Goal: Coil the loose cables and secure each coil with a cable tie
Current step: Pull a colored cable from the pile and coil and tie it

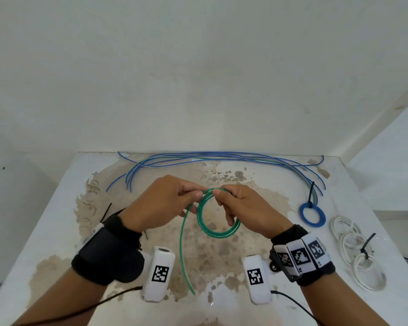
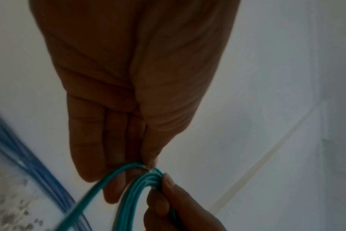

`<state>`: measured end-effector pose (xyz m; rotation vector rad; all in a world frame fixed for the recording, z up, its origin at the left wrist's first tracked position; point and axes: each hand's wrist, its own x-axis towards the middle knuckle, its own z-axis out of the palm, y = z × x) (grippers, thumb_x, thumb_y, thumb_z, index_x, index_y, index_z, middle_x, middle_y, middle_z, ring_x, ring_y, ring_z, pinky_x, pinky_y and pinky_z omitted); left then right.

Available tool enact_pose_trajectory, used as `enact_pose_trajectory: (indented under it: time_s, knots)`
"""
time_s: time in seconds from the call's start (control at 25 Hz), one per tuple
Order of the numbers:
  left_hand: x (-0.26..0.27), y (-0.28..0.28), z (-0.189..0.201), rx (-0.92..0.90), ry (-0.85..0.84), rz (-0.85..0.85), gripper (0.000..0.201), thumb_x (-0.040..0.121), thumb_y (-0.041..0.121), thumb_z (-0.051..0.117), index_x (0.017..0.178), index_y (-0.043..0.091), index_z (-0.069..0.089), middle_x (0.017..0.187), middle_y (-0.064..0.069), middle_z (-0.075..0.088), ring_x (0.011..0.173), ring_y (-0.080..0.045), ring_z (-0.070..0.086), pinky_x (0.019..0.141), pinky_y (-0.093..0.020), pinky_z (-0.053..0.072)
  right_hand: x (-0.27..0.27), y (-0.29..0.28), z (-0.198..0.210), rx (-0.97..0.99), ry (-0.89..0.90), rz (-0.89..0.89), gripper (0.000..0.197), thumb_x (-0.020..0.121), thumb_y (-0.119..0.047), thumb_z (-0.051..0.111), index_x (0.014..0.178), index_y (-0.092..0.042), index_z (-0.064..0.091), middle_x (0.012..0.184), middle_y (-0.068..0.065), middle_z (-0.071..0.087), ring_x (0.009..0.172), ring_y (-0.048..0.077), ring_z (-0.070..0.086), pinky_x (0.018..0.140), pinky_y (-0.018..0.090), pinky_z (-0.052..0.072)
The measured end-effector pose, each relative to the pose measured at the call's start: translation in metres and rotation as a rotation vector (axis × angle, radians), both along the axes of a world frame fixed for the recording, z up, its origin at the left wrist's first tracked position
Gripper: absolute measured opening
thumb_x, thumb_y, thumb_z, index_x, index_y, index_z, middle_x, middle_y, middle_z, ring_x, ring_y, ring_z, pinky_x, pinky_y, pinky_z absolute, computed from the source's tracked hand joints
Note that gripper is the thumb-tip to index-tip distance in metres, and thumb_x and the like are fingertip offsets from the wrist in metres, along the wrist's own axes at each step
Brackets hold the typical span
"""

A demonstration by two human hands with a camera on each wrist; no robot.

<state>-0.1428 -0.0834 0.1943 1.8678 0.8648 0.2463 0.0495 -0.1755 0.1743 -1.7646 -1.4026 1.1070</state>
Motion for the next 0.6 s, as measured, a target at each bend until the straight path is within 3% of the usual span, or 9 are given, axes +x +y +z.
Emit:
enact_pose_trajectory:
  time_s: [0.2,0.32,0.48,0.6]
  knots:
    - [0.001,-0.008,-0.011,-0.148,-0.033,0.088,0.014,0.100,0.022,0.060,0.105,0.024,0.074,0.092,0.005,0.078,0.084,-0.014,0.076,0.081,-0.031,0.061,-0.008,0.000,-0.004,-0.021,0.050,-0.030,0.038,0.106,-0.040,0.047,0.074,-0.019,0.054,0.051,-0.006,0.050,0.054,0.017,0.051,0.064,0.031,0.041]
    - [0.001,-0.010,-0.015,-0.170,-0.048,0.110,0.014,0.094,0.030,0.068,0.099,0.019,0.074,0.088,0.003,0.078,0.084,-0.014,0.075,0.079,-0.030,0.060,-0.009,0.002,-0.005,-0.027,0.050,-0.017,0.038,0.106,-0.040,0.048,0.074,-0.019,0.053,0.054,-0.005,0.048,0.055,0.016,0.049,0.063,0.030,0.041]
    - [0.001,-0.009,-0.017,-0.328,-0.102,0.130,0.017,0.090,0.025,0.073,0.099,0.010,0.071,0.090,-0.007,0.078,0.086,-0.023,0.075,0.087,-0.038,0.060,-0.007,0.001,-0.006,-0.030,0.114,0.029,0.038,0.107,-0.038,0.047,0.075,-0.017,0.051,0.057,-0.005,0.043,0.053,0.014,0.046,0.062,0.029,0.040]
    - [0.003,-0.011,-0.016,-0.358,-0.066,0.062,0.020,0.092,0.023,0.071,0.105,0.008,0.072,0.092,-0.007,0.078,0.085,-0.017,0.074,0.086,-0.034,0.059,-0.008,-0.001,-0.010,-0.041,0.131,0.052,0.037,0.108,-0.036,0.046,0.076,-0.018,0.052,0.056,-0.009,0.043,0.053,0.010,0.044,0.060,0.024,0.040]
